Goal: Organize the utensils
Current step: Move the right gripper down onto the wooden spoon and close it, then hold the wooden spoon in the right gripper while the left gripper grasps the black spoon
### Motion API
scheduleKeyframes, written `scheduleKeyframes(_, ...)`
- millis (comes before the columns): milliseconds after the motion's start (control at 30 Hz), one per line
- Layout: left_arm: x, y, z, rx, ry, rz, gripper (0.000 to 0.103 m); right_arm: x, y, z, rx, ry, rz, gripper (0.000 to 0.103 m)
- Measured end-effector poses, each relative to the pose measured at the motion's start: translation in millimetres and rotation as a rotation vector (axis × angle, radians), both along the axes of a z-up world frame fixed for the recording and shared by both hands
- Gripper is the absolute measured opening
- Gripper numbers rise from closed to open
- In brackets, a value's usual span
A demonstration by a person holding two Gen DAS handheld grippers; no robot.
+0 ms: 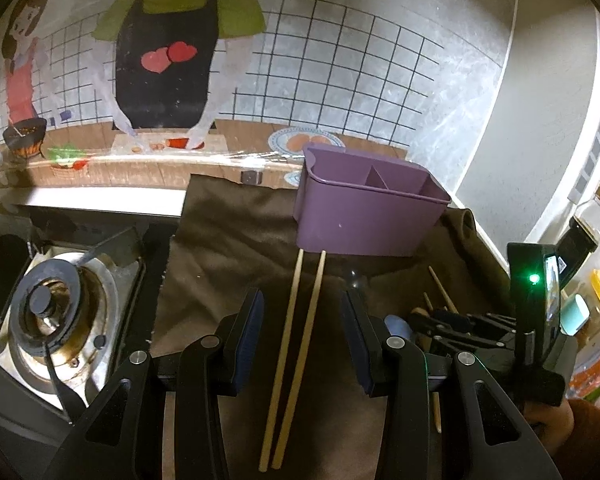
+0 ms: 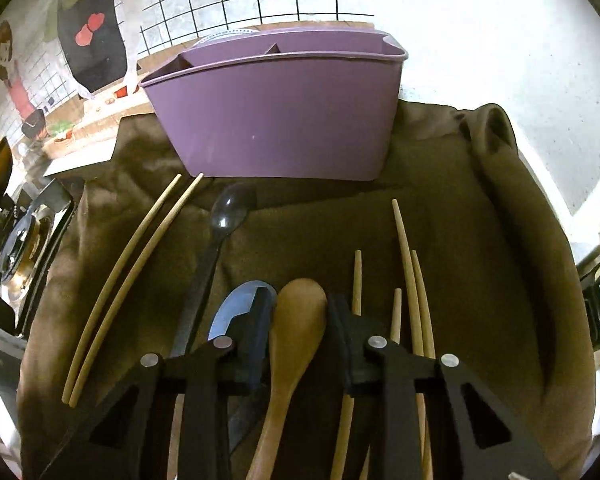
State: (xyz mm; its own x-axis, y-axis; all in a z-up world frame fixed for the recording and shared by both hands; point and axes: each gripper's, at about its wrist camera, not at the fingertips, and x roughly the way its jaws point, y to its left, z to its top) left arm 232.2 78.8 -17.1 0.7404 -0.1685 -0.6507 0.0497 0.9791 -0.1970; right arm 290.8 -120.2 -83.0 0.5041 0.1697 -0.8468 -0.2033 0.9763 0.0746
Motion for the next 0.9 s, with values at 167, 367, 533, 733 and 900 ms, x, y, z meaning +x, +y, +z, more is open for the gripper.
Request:
scheduleKeyframes(167,3.6,-8.9,-3.0,-0.017,0.021,-0.015,0.042,-6.3,-10.4,9.8,0.055,-0.007,0.009,0.027)
scheduleKeyframes(367,0.1,-15.3,-6.5,-0.03,0.039,-0.033,0.042,-24.6,-14.3,23.8,0.099,-0.029,0.071,0.027)
scheduleKeyframes(533,10.1,-22.6,-10.4,-0.074,0.075,-0.061,0.042,-39.8,-19.5,34.4,0.118,-0.063,0.072,0.027)
scheduleKeyframes(733,51.3,-50.8,-30.2,-0.087,0.154,-0.134,0.042,-50.0,-33.6,38.2,0.143,-0.078,0.051,0.027)
scheduleKeyframes(900,99.6,-70.7,-55.6,-0.127,0.275,-0.153,0.042,-57.4,-44.8,42.9,0.171,-0.09,0.033,0.027)
